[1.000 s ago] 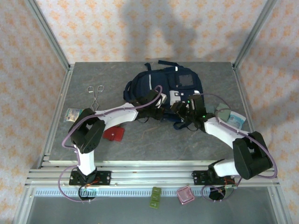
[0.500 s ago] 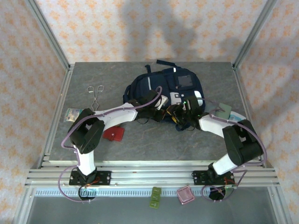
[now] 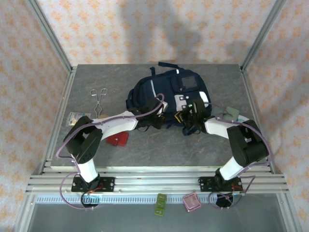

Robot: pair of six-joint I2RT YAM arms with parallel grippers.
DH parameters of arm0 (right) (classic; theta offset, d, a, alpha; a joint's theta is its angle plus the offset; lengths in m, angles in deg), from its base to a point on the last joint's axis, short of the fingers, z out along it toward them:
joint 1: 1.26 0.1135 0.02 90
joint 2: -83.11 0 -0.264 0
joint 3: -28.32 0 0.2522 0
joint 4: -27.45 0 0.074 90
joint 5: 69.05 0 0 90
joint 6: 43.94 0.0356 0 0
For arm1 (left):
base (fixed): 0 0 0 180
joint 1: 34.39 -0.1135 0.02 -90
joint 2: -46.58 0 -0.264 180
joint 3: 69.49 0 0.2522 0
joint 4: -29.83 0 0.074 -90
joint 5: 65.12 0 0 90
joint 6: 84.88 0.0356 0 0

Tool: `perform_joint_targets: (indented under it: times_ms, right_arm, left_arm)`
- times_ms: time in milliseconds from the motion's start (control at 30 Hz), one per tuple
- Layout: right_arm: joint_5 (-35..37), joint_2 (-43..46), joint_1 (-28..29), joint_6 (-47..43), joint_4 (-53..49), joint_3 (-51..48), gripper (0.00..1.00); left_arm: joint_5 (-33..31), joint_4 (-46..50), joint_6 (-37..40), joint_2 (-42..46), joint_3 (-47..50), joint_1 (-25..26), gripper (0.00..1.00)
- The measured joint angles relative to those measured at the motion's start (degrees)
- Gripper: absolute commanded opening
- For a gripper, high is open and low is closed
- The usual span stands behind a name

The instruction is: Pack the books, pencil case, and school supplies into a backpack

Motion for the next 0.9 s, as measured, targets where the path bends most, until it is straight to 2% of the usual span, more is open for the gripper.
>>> perform_joint_targets:
  times_ms: [300,600,767,833,900]
  right_arm:
    - [1.8,2.9,-1.9,-3.4,-0.9,-0.3,0.00]
    - [5.6,0.7,-3.1,-9.6,-12.6,8.3,0.01]
    - [6.1,-2.4,-4.9,-13.5,-16.7,14.5,0.33]
    - [6.3,-2.4,-5.5,-14.1,-16.5,15.3,0.40]
    - [6.2,-2.0,-5.9,-14.1,-15.8,15.2,0.43]
  left_arm:
    - [-1.8,-0.2,-0.9,5.8,4.3,-4.7,0.00]
    - [-1.7,-0.3,-0.7,6.8,4.2,-0.5,0.00]
    - [1.2,-2.5,-2.3,7.0,4.0,1.0,0.00]
    - [1.7,-3.8,-3.3,7.1,4.0,1.6,0.00]
    - [2.0,-4.9,-4.4,7.1,4.0,2.5,0.00]
